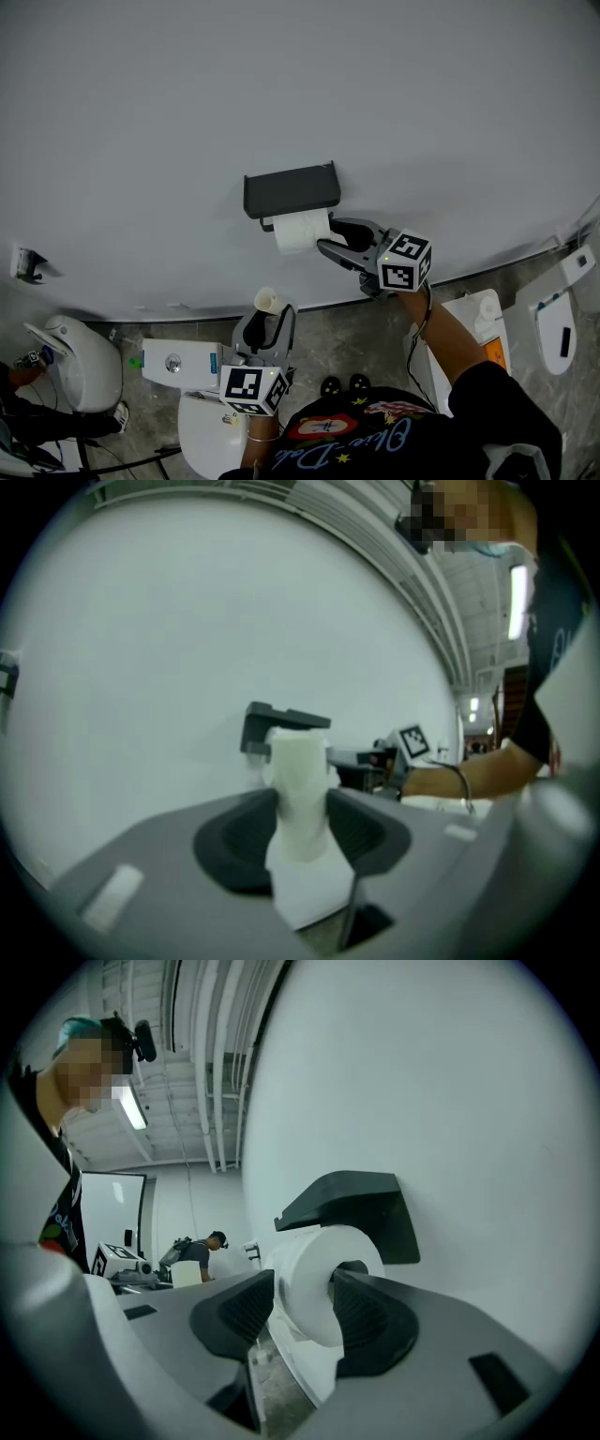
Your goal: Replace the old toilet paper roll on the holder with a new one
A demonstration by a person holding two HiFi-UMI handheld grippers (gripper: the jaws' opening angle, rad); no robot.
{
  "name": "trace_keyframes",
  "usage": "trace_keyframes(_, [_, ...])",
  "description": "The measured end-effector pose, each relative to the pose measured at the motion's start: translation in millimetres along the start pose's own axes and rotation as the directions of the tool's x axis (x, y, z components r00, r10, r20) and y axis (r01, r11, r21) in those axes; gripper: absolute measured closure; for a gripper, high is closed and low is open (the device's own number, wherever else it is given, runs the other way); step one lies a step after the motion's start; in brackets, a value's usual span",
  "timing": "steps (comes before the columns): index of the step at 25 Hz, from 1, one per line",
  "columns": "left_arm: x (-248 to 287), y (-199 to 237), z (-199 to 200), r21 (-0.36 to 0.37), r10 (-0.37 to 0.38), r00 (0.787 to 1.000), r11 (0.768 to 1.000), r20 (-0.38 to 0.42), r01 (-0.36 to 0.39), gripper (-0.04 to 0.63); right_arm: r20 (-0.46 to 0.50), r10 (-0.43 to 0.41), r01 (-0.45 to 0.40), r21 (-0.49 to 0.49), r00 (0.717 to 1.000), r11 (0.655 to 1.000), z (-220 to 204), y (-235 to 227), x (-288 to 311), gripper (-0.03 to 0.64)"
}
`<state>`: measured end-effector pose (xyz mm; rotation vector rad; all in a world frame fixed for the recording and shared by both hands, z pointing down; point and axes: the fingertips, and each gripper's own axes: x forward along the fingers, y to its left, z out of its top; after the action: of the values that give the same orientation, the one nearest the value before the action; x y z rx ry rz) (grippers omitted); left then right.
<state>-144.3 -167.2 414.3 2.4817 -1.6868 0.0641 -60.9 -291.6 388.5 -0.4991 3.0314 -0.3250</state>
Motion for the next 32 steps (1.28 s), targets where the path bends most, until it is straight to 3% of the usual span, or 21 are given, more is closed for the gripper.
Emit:
trace_keyframes(3, [1, -4, 1, 0.007, -0.011, 1.0, 1.0, -0.002, 0.012, 0.426, 0.024, -0.02, 0.021, -0.037, 1.0, 0.999, 6, 5, -13, 0.437])
trace_keyframes(9, [7, -11, -7, 0.011, -0.044, 0.999, 0.999, -0.027, 0.044, 0.426, 0.094, -0.115, 0.115, 0.002, 0.989, 0.993, 7, 27, -47, 0.439])
trace_keyframes(10, [7, -12, -8, 0.011, -0.049, 0.998, 0.999, -0.032, 0.049, 0.426, 0.096, -0.142, 0.142, 0.0, 0.985, 0.99, 4, 30, -53, 0.485])
trace_keyframes(11, [8, -12, -9, 0.011, -0.052, 0.998, 0.999, -0.036, 0.053, 0.426, 0.1, -0.166, 0.166, 0.005, 0.981, 0.986, 2, 33, -59, 0.585])
trace_keyframes(13, [8, -14, -11, 0.008, -0.058, 0.997, 0.998, -0.041, 0.058, 0.426, 0.11, -0.195, 0.192, 0.039, 0.975, 0.981, -1, 39, -70, 0.601])
trace_keyframes(20, [12, -22, -17, 0.004, -0.079, 0.996, 0.997, -0.052, 0.079, 0.426, 0.093, -0.33, 0.324, 0.074, 0.94, 0.943, -13, 42, -97, 0.601])
trace_keyframes(32, [18, -28, -16, 0.015, -0.097, 0.994, 0.995, -0.056, 0.098, 0.426, 0.099, -0.375, 0.37, 0.066, 0.922, 0.927, -10, 36, -109, 0.601])
